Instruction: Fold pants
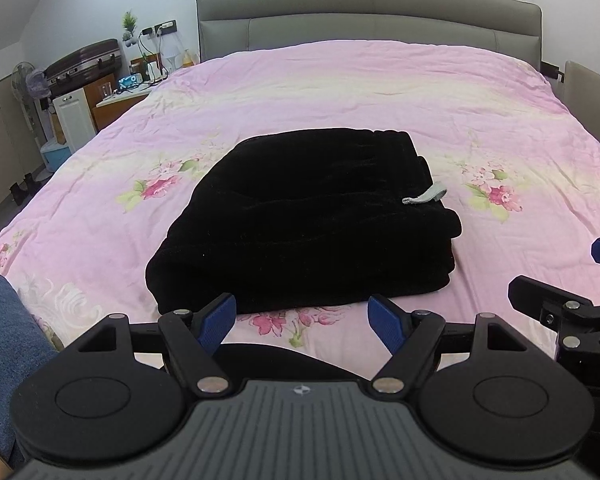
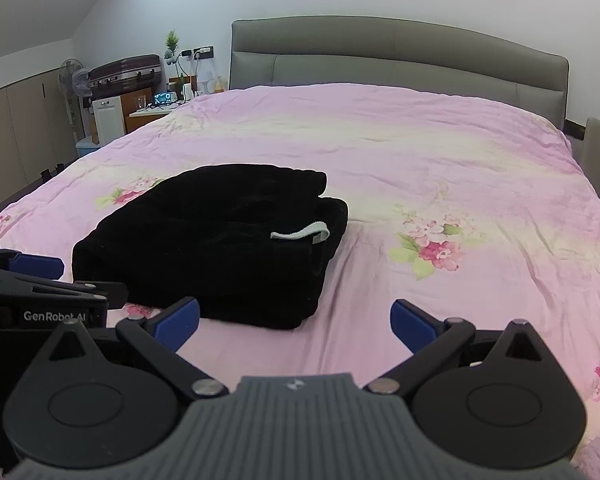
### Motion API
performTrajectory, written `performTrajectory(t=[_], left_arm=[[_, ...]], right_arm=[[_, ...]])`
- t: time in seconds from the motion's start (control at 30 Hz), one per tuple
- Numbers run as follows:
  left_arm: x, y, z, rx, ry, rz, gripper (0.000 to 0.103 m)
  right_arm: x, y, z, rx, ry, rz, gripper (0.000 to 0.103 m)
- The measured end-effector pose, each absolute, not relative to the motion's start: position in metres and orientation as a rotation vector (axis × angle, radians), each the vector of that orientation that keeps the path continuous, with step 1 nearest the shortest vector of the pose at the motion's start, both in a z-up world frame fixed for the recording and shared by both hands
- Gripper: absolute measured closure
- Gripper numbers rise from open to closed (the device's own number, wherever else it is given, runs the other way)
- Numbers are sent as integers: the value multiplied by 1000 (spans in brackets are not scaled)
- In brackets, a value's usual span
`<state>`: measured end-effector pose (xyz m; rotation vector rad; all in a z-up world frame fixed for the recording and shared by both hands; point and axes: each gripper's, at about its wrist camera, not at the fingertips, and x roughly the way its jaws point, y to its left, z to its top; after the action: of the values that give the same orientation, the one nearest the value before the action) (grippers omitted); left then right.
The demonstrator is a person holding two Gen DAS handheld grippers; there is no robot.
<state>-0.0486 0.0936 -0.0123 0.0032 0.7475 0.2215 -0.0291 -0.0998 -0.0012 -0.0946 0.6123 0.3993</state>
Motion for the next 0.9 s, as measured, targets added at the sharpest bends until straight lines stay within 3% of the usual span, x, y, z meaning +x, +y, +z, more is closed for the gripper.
performTrajectory(t=[0.9], left_arm=[[-49, 91, -3, 15, 727, 215, 15]], right_arm=[[-35, -106, 8, -85, 583, 390, 5]])
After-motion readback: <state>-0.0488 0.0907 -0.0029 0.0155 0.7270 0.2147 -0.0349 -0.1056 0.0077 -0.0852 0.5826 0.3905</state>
